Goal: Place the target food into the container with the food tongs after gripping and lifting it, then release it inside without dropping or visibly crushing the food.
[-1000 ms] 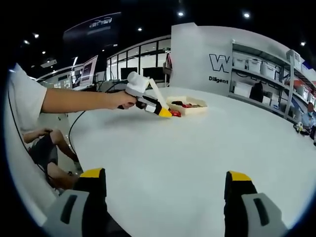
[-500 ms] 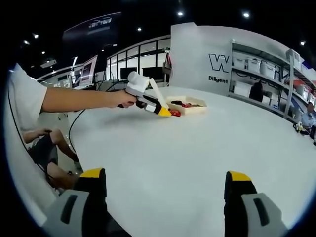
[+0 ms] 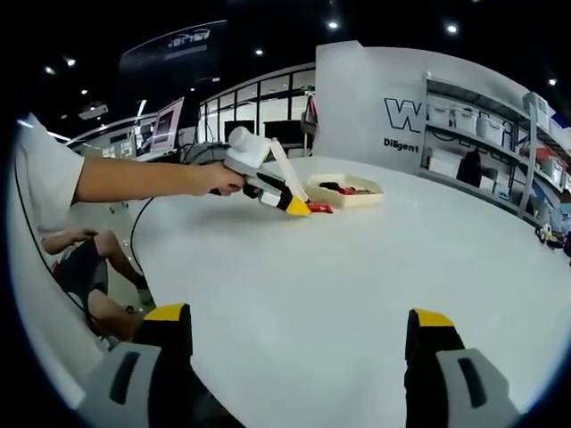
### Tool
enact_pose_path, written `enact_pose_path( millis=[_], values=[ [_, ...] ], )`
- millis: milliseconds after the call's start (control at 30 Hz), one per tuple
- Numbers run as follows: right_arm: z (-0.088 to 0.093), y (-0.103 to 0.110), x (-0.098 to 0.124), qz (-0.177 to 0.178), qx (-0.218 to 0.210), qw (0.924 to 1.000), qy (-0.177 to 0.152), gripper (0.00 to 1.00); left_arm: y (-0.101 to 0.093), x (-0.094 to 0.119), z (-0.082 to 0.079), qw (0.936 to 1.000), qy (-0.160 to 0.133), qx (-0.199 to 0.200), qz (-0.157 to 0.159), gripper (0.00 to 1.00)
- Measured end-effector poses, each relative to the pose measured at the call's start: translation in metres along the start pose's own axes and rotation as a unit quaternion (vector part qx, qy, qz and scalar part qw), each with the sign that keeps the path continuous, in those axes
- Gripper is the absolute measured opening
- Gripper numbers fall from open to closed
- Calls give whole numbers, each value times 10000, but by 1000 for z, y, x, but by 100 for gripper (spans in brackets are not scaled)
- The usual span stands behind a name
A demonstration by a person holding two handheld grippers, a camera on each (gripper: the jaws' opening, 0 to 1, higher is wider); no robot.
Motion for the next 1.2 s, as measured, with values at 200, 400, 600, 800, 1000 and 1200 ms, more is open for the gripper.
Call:
enact_pose_path(
  millis=[200, 400, 600, 800, 1000, 1200],
  values=[
    [1, -3, 0, -6, -17, 10000, 1, 99, 7, 1, -10, 9996, -277, 38, -71, 32],
    [2, -11, -3, -10, -160, 9998, -105, 99, 14, -13, -2, 9987, -124, 500, 30, 32],
    [-7, -20, -10, 16, -53, 9993, -375, 99, 11, -17, 1, 9983, -63, 579, 81, 31],
    [-19, -21, -11, -85, -175, 9982, -560, 99, 11, -18, -2, 9986, -42, 463, 233, 25],
    [-15, -16, -14, -46, -168, 9986, -496, 99, 11, -17, 3, 9980, -191, 526, 296, 22],
    [-12, -11, -16, -128, -309, 9977, -591, 99, 8, -14, -1, 9760, -446, 1889, 988, 22]
  ],
)
Point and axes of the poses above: the point that each gripper's makers call its tool centre point, and the gripper's own axes: x roughly backward along the fingers, y roughly to its left, z roughly out of its underside, the point moved 7 cm from there along x, roughly backward along the fingers, and after that the axes turned 15 degrees about y, right-handed, at the moved point
